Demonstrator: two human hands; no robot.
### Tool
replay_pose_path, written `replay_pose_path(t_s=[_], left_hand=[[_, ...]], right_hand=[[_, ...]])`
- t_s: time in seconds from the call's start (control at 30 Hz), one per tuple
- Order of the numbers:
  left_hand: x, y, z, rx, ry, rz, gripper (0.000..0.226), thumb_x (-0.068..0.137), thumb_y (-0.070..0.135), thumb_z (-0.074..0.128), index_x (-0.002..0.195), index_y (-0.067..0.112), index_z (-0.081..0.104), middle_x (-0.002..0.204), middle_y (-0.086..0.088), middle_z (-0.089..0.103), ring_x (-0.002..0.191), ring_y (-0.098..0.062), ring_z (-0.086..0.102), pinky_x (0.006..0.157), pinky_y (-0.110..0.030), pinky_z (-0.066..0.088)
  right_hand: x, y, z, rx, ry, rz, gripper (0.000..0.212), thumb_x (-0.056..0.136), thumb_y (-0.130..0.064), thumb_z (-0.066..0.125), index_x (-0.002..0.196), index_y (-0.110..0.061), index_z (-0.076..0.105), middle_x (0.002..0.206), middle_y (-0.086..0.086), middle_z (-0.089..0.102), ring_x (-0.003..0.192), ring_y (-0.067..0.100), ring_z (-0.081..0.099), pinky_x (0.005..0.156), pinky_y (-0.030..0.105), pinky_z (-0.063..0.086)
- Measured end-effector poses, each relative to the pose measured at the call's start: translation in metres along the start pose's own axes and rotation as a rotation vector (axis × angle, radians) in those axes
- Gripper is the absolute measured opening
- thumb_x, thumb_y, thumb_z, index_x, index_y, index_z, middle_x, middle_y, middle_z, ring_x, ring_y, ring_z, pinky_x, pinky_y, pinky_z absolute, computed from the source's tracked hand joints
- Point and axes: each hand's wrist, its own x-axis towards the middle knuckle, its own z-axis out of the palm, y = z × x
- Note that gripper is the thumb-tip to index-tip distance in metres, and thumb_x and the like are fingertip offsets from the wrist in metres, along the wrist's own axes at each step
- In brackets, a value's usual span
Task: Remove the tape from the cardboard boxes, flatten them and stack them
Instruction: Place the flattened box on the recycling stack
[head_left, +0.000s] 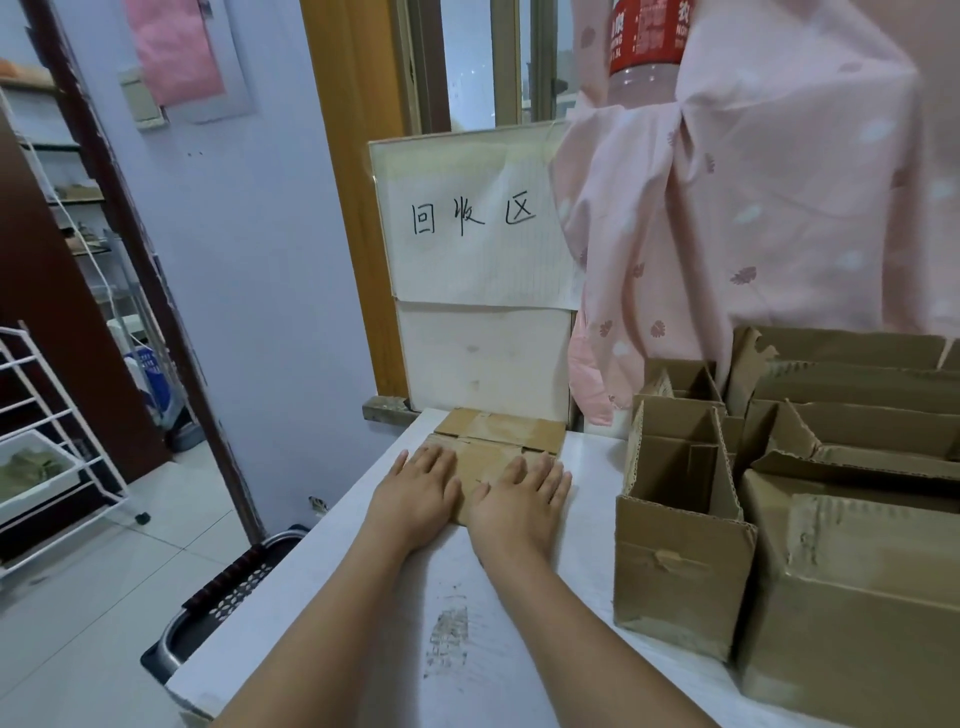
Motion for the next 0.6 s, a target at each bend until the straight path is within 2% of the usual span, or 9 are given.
replay_pose_path(t_s=[0.07,0.13,0.17,0.23,0.33,0.43,0.6], left_hand=[[-0.009,0.006,-0.01,0.07,0.048,-0.011,0.051,0.102,0.038,0.018,0.142,0.016,0.042,0.148,-0.003,0.042,0.14,-0.018,0.033,0.12,-0.038,0.016],[-0.018,0.013,-0.025,0.081,0.07,-0.021,0.064,0.094,0.041,0.006,0.137,0.015,0.046,0.141,-0.002,0.049,0.134,-0.019,0.039,0.118,-0.039,0.021],[-0.024,0.016,-0.034,0.094,0.07,-0.024,0.065,0.094,0.041,0.006,0.139,0.015,0.045,0.143,-0.002,0.049,0.135,-0.019,0.039,0.118,-0.039,0.02],[-0.033,0.023,-0.055,0.114,0.066,-0.026,0.051,0.102,0.035,0.021,0.142,0.014,0.043,0.148,-0.003,0.046,0.139,-0.019,0.036,0.12,-0.04,0.019],[-0.056,0.038,-0.088,0.163,0.115,-0.024,0.047,0.106,0.034,0.027,0.144,0.012,0.042,0.149,-0.004,0.045,0.139,-0.02,0.038,0.12,-0.039,0.019],[-0.085,0.054,-0.12,0.169,0.133,-0.043,0.048,0.107,0.035,0.027,0.145,0.011,0.042,0.148,-0.006,0.047,0.138,-0.022,0.04,0.117,-0.038,0.023],[-0.13,0.087,-0.169,0.222,0.099,-0.088,0.039,0.106,0.026,0.028,0.128,0.007,0.054,0.135,-0.011,0.054,0.123,-0.03,0.051,0.105,-0.042,0.037]], right_hand=[[-0.002,-0.001,-0.013,-0.027,0.002,-0.039,0.061,0.104,-0.029,0.029,0.157,-0.006,0.012,0.163,0.03,0.0,0.152,0.042,-0.004,0.123,0.05,-0.01],[-0.006,-0.002,-0.026,-0.044,0.008,-0.092,0.058,0.104,-0.022,0.028,0.157,-0.006,0.014,0.163,0.029,0.004,0.152,0.041,0.001,0.124,0.049,-0.005],[-0.012,-0.003,-0.034,-0.048,0.004,-0.114,0.057,0.104,-0.022,0.03,0.157,-0.006,0.016,0.163,0.028,0.009,0.152,0.041,0.006,0.125,0.049,-0.002],[-0.025,-0.005,-0.052,-0.041,-0.012,-0.142,0.057,0.101,-0.024,0.036,0.153,-0.004,0.024,0.158,0.025,0.026,0.148,0.039,0.022,0.124,0.048,0.01],[-0.048,-0.008,-0.088,-0.009,-0.004,-0.181,0.051,0.098,-0.028,0.042,0.143,-0.003,0.039,0.143,0.019,0.048,0.133,0.035,0.045,0.115,0.043,0.03],[-0.075,-0.01,-0.127,-0.03,0.037,-0.251,0.046,0.099,-0.027,0.043,0.139,-0.004,0.045,0.139,0.017,0.052,0.128,0.032,0.05,0.108,0.04,0.038],[-0.119,0.006,-0.183,-0.097,0.066,-0.3,0.039,0.1,-0.026,0.041,0.131,-0.008,0.054,0.133,0.014,0.057,0.123,0.032,0.054,0.103,0.039,0.041]])
